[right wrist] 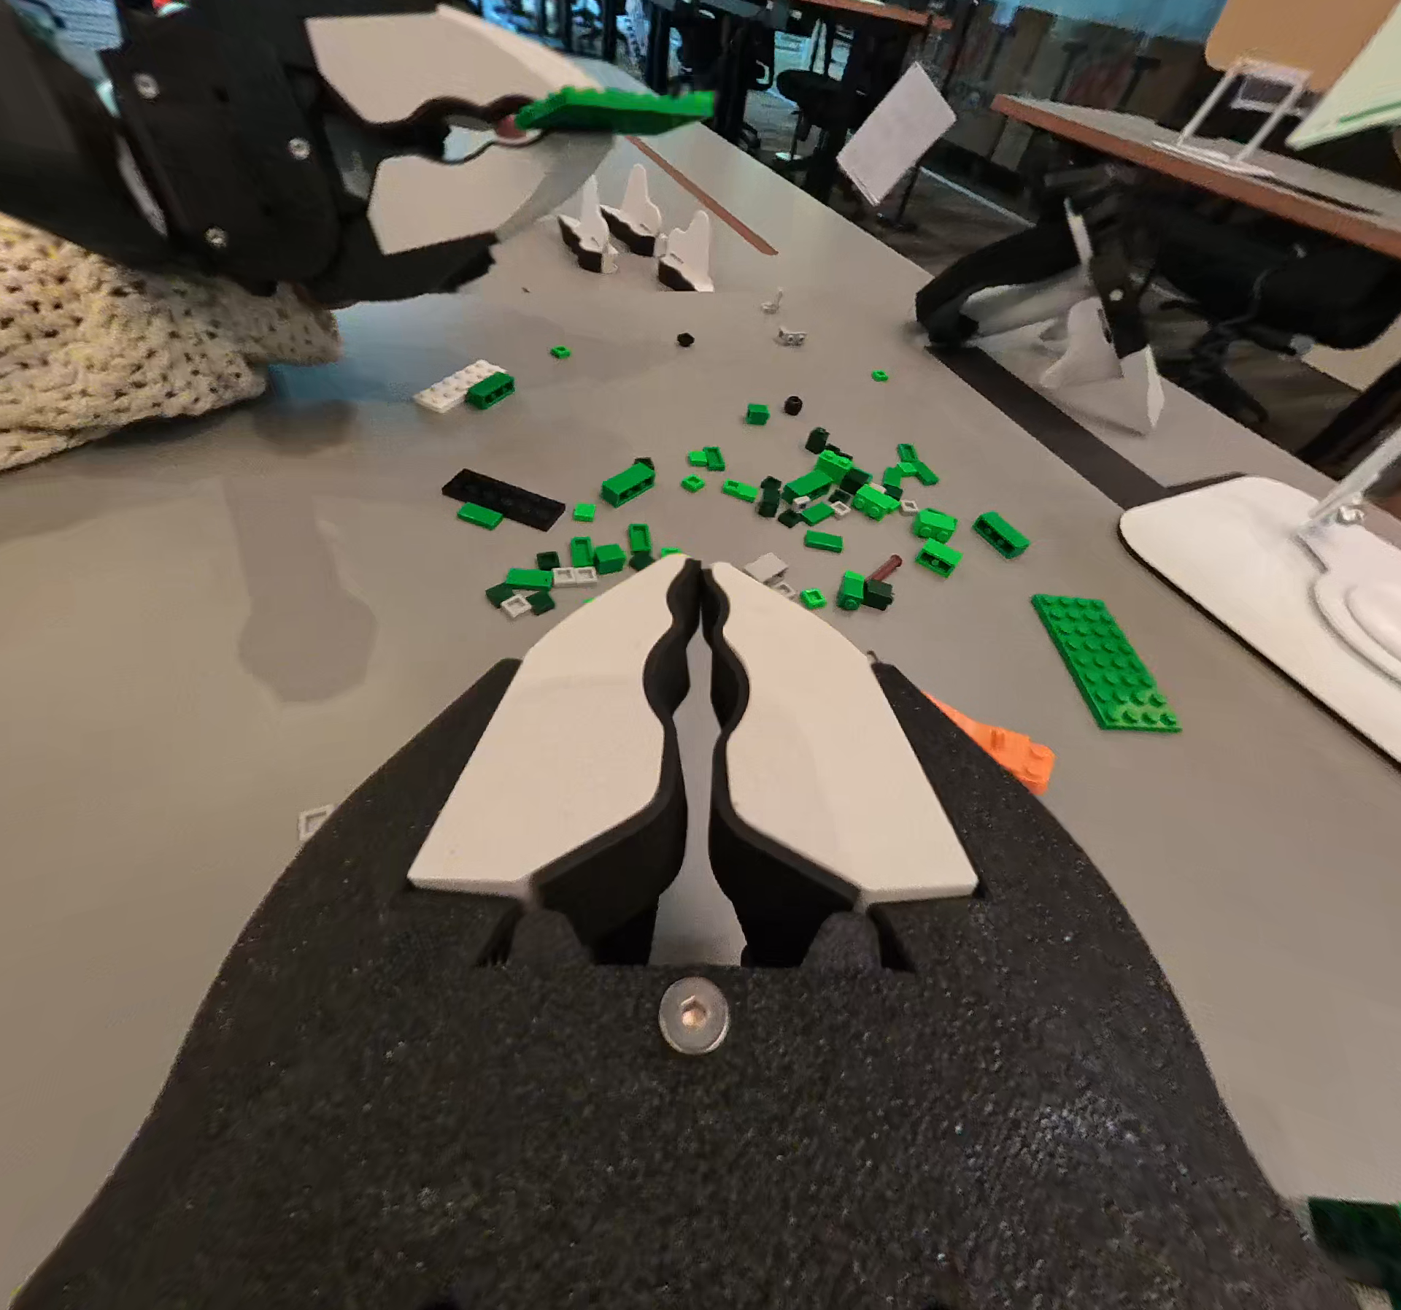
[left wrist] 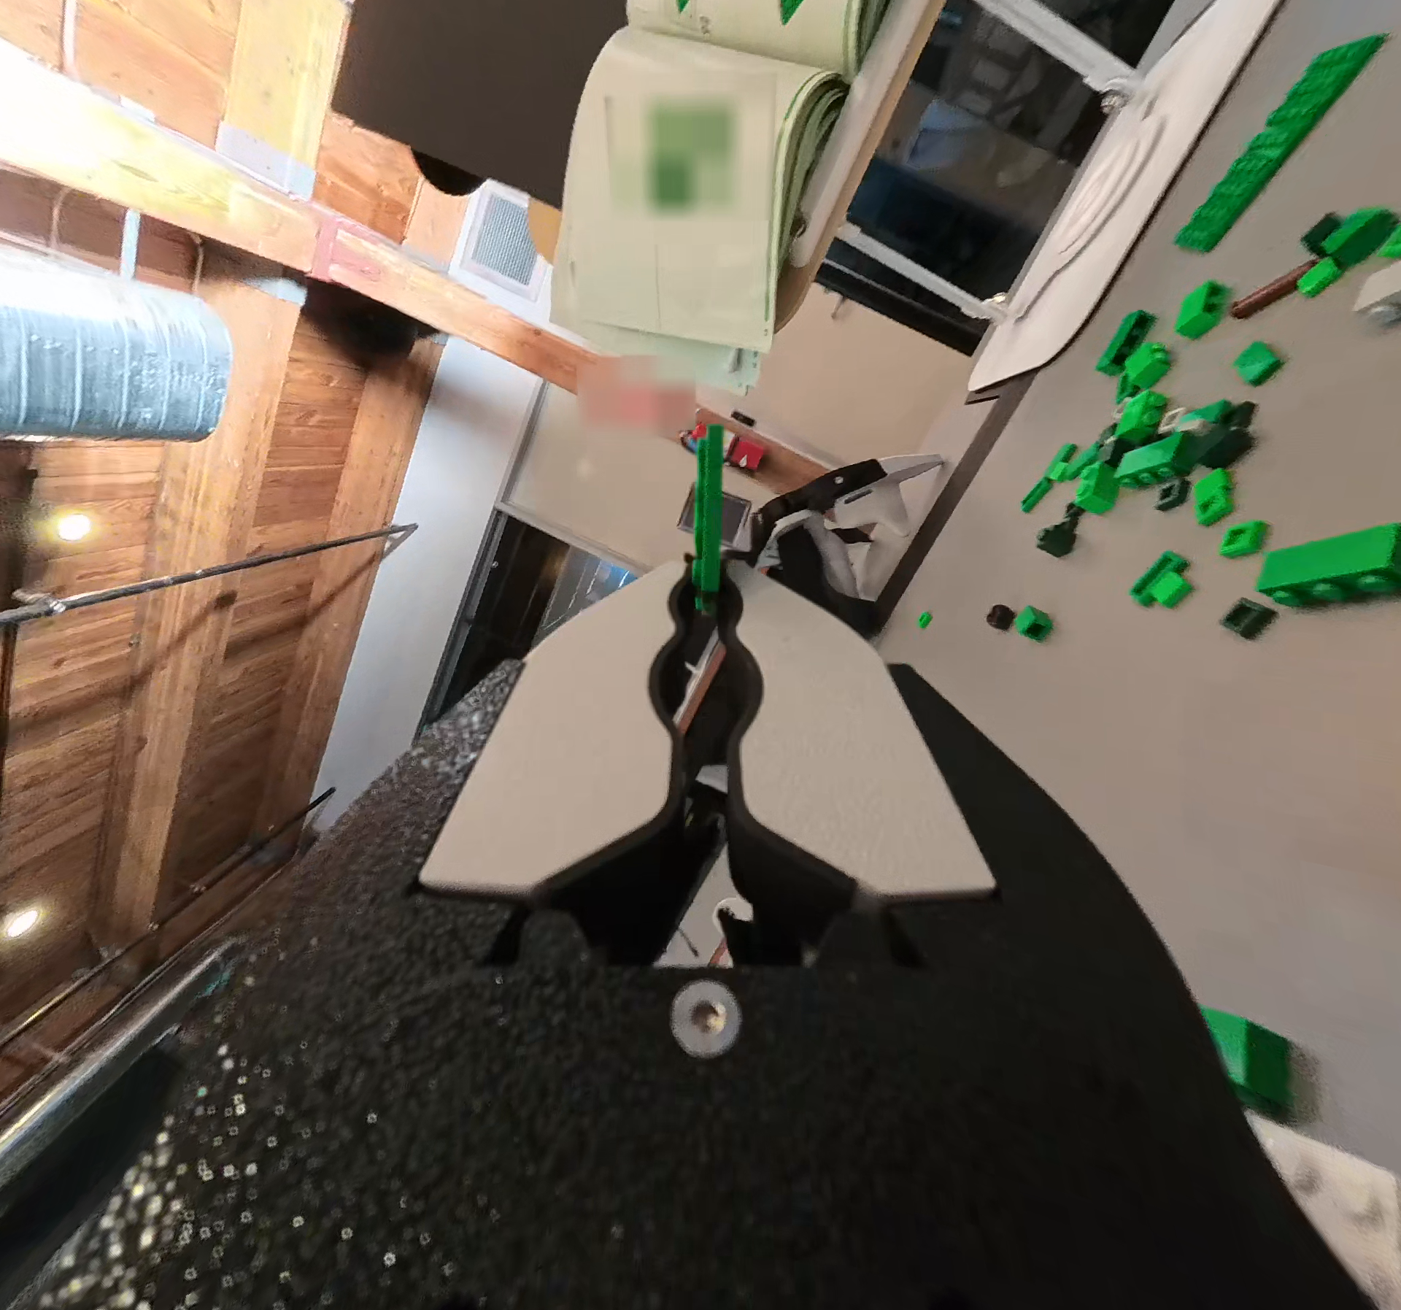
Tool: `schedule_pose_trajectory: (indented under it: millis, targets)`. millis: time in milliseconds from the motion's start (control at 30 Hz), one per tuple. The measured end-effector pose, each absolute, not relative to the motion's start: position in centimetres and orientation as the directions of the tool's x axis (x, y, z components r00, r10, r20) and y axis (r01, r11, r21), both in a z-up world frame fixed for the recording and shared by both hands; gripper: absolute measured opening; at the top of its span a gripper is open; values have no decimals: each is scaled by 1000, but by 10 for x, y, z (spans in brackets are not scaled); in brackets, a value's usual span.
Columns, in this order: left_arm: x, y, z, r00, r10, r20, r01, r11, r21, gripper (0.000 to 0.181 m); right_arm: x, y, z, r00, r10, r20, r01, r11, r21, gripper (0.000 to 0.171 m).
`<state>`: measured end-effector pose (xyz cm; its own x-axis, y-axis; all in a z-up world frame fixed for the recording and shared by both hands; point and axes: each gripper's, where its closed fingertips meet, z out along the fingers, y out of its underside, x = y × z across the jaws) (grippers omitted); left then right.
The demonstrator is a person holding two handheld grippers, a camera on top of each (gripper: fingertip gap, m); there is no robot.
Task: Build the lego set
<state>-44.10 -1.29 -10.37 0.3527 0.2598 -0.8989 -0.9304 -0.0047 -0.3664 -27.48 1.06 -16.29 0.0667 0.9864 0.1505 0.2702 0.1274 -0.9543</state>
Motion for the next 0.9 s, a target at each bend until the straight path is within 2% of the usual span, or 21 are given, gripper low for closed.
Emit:
schedule_pose_trajectory:
  millis: [300,433,600,900]
  targets:
    - [-424,-8,-116,361,194,-912,-932,41,-360,4,-278,23,-172,143,978,153,346,96,-933,0]
    - [-415,-6,-124,426,109,-898,-904,86,-419,4,-274,38,-167,223,974,47,299,-22,-954,2]
    - [-412,-11,-110,581,91,-809,-810,162,-563,4,-273,45,-167,251,968,-21,283,-94,-954,2]
    - [-426,-3,-126,614,62,-787,-788,96,-608,4,-280,35,-181,213,968,131,411,32,-911,7]
